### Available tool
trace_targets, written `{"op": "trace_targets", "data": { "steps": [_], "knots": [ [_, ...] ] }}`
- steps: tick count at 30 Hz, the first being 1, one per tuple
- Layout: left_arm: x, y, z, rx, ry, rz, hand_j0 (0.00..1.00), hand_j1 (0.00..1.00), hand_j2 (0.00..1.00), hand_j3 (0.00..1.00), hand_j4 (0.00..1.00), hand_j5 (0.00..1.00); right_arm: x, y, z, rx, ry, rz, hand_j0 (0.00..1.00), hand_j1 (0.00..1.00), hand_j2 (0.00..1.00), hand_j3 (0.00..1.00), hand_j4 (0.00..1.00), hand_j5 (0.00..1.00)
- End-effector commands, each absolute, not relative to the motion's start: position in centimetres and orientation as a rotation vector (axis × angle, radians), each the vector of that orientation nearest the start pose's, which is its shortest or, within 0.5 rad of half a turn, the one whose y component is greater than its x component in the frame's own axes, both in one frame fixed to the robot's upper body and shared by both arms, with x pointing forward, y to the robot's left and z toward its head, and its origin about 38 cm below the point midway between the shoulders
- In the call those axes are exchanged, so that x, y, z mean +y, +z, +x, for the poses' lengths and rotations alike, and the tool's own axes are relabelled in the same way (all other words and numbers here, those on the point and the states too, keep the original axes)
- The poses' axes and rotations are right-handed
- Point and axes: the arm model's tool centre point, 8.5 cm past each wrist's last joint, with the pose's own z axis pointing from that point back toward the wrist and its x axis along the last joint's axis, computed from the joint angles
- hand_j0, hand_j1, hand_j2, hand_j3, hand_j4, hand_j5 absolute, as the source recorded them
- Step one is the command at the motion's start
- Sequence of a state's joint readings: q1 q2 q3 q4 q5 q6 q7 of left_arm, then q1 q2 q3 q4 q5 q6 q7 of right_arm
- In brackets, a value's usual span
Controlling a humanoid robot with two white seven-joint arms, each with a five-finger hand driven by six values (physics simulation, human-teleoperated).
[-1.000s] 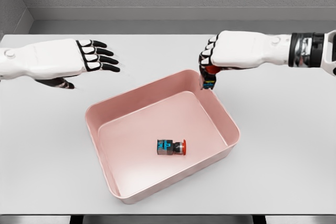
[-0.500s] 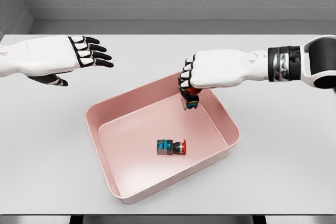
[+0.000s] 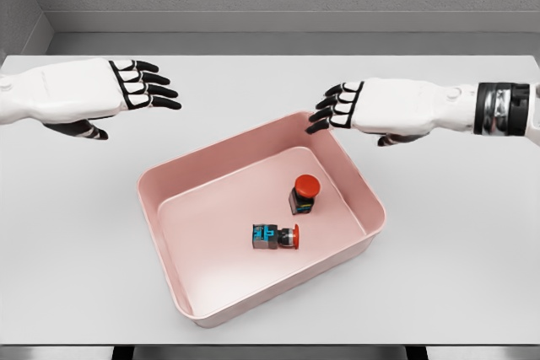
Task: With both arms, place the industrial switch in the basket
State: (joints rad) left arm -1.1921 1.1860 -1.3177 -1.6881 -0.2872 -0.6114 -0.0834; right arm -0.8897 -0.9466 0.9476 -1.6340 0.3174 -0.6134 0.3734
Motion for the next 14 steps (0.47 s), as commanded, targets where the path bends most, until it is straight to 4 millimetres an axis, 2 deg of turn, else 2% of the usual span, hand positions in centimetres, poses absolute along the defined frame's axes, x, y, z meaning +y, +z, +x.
{"op": "trace_targets", "data": {
  "steps": [1,2,3,5,6,14],
  "knots": [
    [30.4,30.5,39.3,1.98,2.76,-0.602,1.0,1.0,1.0,1.0,1.0,1.0,-30.3,28.6,42.2,2.0,-2.88,0.623,1.0,1.0,1.0,1.0,1.0,1.0],
    [30.4,30.5,39.3,1.98,2.76,-0.602,1.0,1.0,1.0,1.0,1.0,1.0,-31.3,28.0,42.3,2.003,-2.915,0.636,1.0,1.0,1.0,1.0,1.0,1.0],
    [30.4,30.5,39.3,1.98,2.76,-0.602,1.0,1.0,1.0,1.0,1.0,1.0,-33.1,27.8,42.5,1.993,-2.961,0.687,1.0,1.0,1.0,1.0,1.0,1.0],
    [30.3,30.3,39.2,1.98,2.764,-0.591,1.0,1.0,1.0,1.0,1.0,1.0,-34.3,28.1,42.9,2.024,-2.972,0.733,1.0,1.0,1.0,1.0,1.0,1.0],
    [30.3,30.2,39.2,1.974,2.769,-0.592,1.0,1.0,1.0,1.0,1.0,1.0,-34.6,28.9,43.1,2.043,-2.947,0.768,1.0,1.0,1.0,1.0,1.0,1.0],
    [30.5,30.6,39.4,1.98,2.761,-0.61,1.0,1.0,1.0,1.0,1.0,1.0,-34.5,28.7,43.1,2.053,-2.948,0.756,1.0,1.0,1.0,1.0,1.0,1.0]
  ]
}}
